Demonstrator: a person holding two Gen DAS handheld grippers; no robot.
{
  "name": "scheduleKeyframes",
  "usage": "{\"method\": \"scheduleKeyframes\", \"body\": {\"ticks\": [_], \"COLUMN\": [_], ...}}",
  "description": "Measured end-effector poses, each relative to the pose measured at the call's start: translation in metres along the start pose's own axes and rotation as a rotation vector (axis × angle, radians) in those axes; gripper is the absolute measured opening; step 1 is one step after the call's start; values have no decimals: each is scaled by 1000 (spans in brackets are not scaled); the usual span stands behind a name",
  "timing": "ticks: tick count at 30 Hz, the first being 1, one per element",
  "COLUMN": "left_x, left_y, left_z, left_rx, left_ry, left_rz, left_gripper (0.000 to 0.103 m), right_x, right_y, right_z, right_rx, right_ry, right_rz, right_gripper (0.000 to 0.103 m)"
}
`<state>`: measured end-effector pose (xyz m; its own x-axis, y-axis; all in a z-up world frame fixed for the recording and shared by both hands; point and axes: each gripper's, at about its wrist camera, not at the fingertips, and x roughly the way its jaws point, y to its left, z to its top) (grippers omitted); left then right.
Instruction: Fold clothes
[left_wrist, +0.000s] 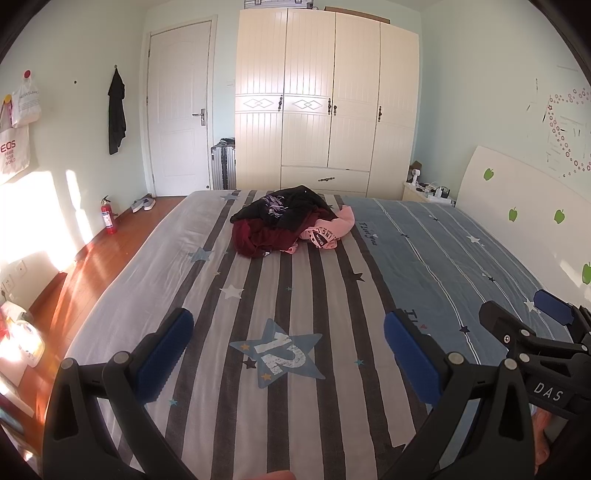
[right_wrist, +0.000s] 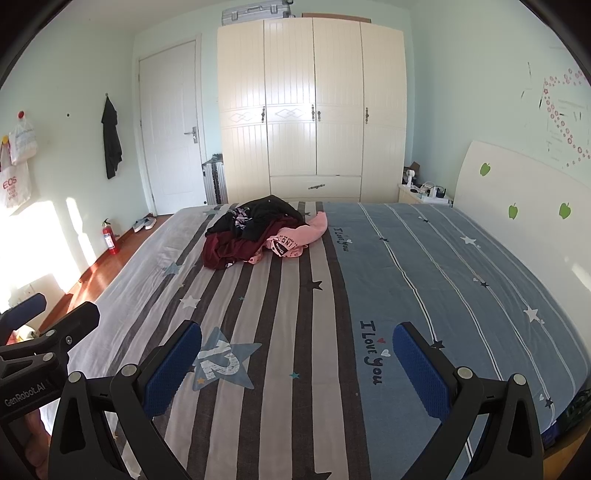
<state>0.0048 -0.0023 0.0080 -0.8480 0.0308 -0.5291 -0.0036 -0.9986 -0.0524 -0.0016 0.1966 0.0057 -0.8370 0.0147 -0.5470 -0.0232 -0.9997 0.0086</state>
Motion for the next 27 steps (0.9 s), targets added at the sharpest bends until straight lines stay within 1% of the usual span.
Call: {"method": "scheduleKeyframes", "body": {"ticks": [22,27], "left_x": [0,5], "left_y": [-1,1], "left_z": [0,-3], "left_rx": [3,2], "left_ry": [-2,0], "left_rz": [-1,-40], "left_gripper": [102,102], "right_x": [3,8], "right_y": [-1,-4], "right_z": [-3,-5], "right_rx": [0,18], "right_ry": [-1,1], "right_rz": [-6,31], "right_gripper": [103,103]}}
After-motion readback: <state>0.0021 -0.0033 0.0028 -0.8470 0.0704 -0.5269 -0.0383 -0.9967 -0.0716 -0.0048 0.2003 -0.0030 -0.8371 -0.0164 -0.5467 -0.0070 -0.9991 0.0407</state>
